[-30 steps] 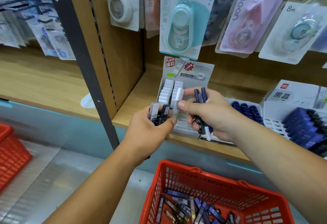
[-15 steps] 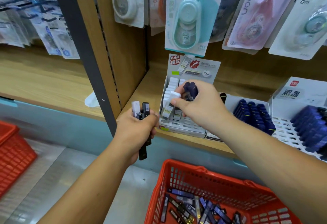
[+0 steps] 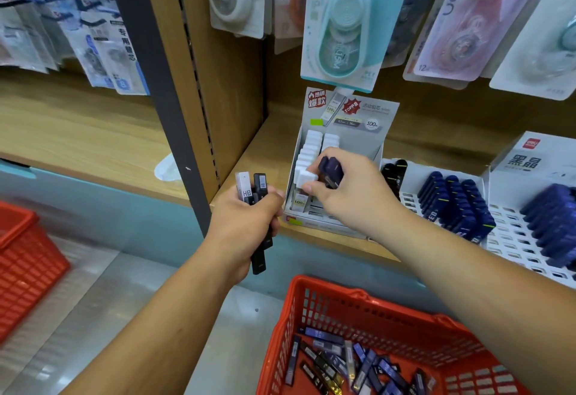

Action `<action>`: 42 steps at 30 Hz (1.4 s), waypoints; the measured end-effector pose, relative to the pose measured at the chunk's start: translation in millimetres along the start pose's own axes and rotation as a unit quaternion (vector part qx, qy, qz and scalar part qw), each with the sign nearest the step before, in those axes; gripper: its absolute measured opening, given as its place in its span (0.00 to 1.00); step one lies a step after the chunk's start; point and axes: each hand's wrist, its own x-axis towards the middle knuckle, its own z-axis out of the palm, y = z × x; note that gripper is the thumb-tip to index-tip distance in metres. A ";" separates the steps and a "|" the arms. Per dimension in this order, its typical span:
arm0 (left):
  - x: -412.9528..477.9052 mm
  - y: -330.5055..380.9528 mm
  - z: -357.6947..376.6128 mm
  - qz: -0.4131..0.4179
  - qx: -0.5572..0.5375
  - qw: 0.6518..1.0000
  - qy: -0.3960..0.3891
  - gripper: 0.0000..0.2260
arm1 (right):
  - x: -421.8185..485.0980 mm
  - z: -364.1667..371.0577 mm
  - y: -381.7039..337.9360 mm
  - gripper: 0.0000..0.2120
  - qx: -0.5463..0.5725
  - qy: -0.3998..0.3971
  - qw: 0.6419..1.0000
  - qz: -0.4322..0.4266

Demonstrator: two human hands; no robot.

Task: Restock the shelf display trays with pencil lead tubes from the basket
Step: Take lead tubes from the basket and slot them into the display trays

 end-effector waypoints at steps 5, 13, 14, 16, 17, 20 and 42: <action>-2.6 2.3 2.8 -0.011 -0.024 0.999 -0.019 0.04 | -4.3 12.4 7.6 0.10 -0.204 0.053 0.970 -0.122; -14.8 12.0 17.0 -0.060 -0.036 0.986 -0.154 0.06 | -13.3 -22.6 1.9 0.07 0.147 0.031 0.988 0.029; -18.7 11.6 23.2 -0.053 -0.009 0.982 -0.180 0.06 | -16.2 -31.7 -0.9 0.07 0.176 0.003 0.984 0.034; -26.4 10.5 37.7 -0.027 0.057 0.973 -0.222 0.06 | -21.7 -47.5 -5.5 0.09 0.176 -0.070 0.981 0.034; -29.8 10.5 44.3 -0.015 0.082 0.967 -0.240 0.06 | -24.0 -53.2 -7.2 0.09 0.161 -0.107 0.981 0.030; -34.9 11.9 58.0 0.001 0.107 0.957 -0.269 0.06 | -28.4 -61.5 -6.3 0.06 0.112 -0.161 0.980 0.017; -35.2 7.8 85.7 -0.158 -0.120 0.956 -0.218 0.05 | -65.0 -116.6 41.5 0.06 0.435 -0.080 0.851 0.284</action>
